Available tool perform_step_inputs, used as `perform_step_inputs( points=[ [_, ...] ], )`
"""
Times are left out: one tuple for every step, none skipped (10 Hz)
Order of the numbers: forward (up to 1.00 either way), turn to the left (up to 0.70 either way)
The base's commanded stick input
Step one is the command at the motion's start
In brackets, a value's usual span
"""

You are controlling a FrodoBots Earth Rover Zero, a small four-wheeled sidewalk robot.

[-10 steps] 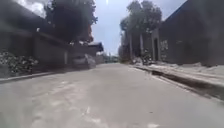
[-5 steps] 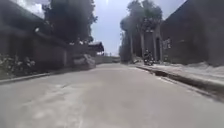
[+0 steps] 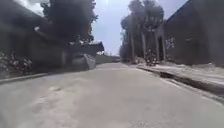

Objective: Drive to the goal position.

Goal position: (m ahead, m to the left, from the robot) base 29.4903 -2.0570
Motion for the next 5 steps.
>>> perform_step_inputs(
  points=[
    [0.7,0.0],
    [0.7,0.0],
    [0.7,-0.07],
    [0.7,-0.32],
    [0.7,-0.35]
  ],
)
